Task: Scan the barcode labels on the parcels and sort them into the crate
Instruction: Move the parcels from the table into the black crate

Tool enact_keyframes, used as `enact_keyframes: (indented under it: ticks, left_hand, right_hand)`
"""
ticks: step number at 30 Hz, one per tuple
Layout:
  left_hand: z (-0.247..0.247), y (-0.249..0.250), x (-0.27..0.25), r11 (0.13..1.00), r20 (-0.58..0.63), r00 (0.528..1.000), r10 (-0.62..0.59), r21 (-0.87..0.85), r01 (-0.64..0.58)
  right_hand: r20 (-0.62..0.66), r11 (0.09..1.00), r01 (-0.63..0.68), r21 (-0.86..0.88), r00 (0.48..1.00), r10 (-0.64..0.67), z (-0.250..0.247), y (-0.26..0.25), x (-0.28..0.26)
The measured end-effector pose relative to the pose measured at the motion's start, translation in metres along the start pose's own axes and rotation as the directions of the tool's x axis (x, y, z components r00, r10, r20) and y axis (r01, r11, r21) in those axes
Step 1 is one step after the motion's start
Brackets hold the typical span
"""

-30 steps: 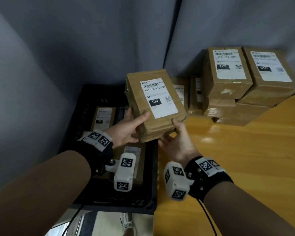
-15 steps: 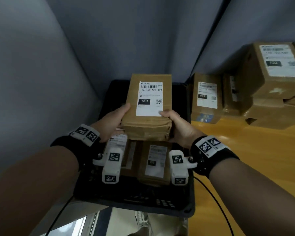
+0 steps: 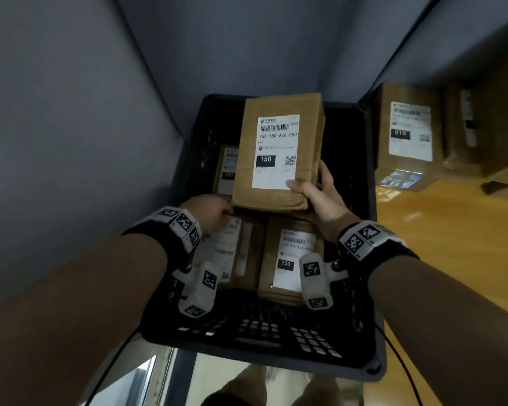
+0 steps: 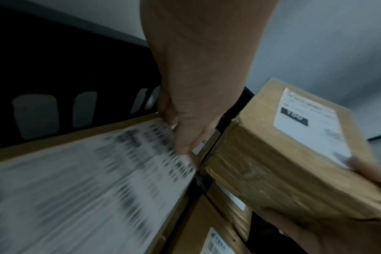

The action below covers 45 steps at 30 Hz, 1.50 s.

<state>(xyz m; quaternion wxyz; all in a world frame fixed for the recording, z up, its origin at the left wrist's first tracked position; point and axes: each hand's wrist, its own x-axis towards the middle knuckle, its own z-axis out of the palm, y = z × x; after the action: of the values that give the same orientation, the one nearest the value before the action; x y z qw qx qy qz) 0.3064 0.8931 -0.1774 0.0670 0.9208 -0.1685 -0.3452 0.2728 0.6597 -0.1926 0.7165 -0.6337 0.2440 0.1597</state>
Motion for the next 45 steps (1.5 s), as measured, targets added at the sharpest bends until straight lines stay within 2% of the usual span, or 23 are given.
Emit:
enact_keyframes:
  ticks: [1,2,4,6,8,9,11,13,16,18,21,23,25,27,29,32,35,39,41,42,45]
  left_hand:
    - [0.001,-0.001,-0.003,1.000,0.039,0.999,0.005,-0.017,-0.005]
    - [0.002,-0.002,-0.004,0.999,0.027,1.000,0.004,-0.049,-0.003]
    - [-0.004,-0.004,-0.006,0.973,-0.095,0.992,-0.080,-0.222,0.058]
    - [-0.017,-0.008,-0.004,0.930,-0.261,0.948,-0.183,-0.359,0.081]
    - [-0.031,-0.014,-0.002,0.889,-0.371,0.893,-0.255,-0.453,0.066]
    - [-0.036,-0.015,0.000,0.860,-0.385,0.878,-0.285,-0.507,0.057]
    - [-0.042,-0.016,0.002,0.840,-0.359,0.897,-0.256,-0.541,0.023]
    - [-0.043,-0.015,0.006,0.867,-0.347,0.926,-0.150,-0.496,-0.045]
    - [-0.045,-0.015,0.011,0.871,-0.374,0.920,-0.115,-0.483,-0.087]
    - [-0.046,-0.018,0.012,0.941,-0.345,0.937,-0.063,-0.334,-0.060]
    - [-0.044,-0.018,0.010,0.998,-0.187,0.982,0.016,-0.058,-0.028]
    - [-0.040,-0.016,0.010,0.999,-0.181,0.983,0.036,0.046,-0.029]
    - [-0.036,-0.010,0.011,0.991,-0.204,0.978,0.033,0.135,-0.006]
    - [-0.032,-0.005,0.012,0.983,-0.222,0.975,-0.021,0.172,0.060]
    - [-0.029,-0.003,0.013,0.986,-0.229,0.970,-0.083,0.121,0.113]
    - [-0.030,-0.002,0.011,0.995,-0.260,0.962,-0.087,0.021,0.096]
    - [-0.032,0.000,0.006,0.995,-0.287,0.955,-0.075,0.046,0.092]
    - [-0.034,-0.007,0.002,0.982,-0.312,0.942,-0.125,0.094,0.162]
    - [-0.037,-0.009,0.001,0.960,-0.338,0.934,-0.119,0.202,0.195]
    - [-0.038,-0.009,0.001,0.948,-0.344,0.932,-0.115,0.241,0.206]
    - [-0.044,-0.003,0.003,0.942,-0.325,0.934,-0.147,0.243,0.232]
  right_hand:
    - [0.007,1.000,0.007,0.003,1.000,-0.007,0.004,0.000,0.000]
    - [0.012,1.000,0.010,0.011,1.000,-0.010,0.007,0.000,0.001]
    - [0.042,0.999,-0.014,0.050,0.999,0.012,0.015,0.000,0.002]
    - [0.083,0.992,-0.079,0.097,0.994,0.071,0.027,-0.002,0.003]
    - [0.102,0.981,-0.137,0.139,0.987,0.123,0.039,0.000,0.008]
    - [0.082,0.981,-0.145,0.129,0.987,0.135,0.046,0.001,0.012]
    - [-0.026,0.995,-0.099,-0.014,0.995,0.099,0.060,0.005,0.021]
    - [-0.137,0.993,0.019,-0.115,0.990,-0.035,0.069,0.009,0.027]
    - [-0.161,0.987,0.132,-0.091,0.976,-0.145,0.071,0.012,0.028]
    - [-0.146,0.979,0.184,-0.086,0.970,-0.195,0.067,0.016,0.024]
    - [-0.113,0.963,0.241,-0.123,0.960,-0.255,0.067,0.023,0.019]
    - [-0.084,0.952,0.224,-0.208,0.966,-0.245,0.070,0.024,0.018]
    - [-0.087,0.947,0.110,-0.303,0.986,-0.143,0.074,0.017,0.018]
    - [-0.079,0.976,-0.066,-0.207,0.996,0.051,0.075,0.012,0.021]
    - [-0.075,0.987,-0.146,-0.075,0.987,0.140,0.073,0.007,0.023]
    - [-0.110,0.994,-0.104,-0.041,0.989,0.099,0.066,0.007,0.021]
    - [-0.141,0.998,-0.018,-0.062,0.990,0.009,0.067,0.014,0.015]
    - [-0.112,0.991,0.057,-0.120,0.991,-0.071,0.078,0.010,0.019]
    - [-0.090,0.972,0.077,-0.220,0.991,-0.099,0.078,0.004,0.019]
    - [-0.077,0.937,0.082,-0.338,0.990,-0.114,0.075,0.001,0.018]
    - [-0.007,0.752,0.111,-0.650,0.988,-0.152,0.062,-0.011,0.018]
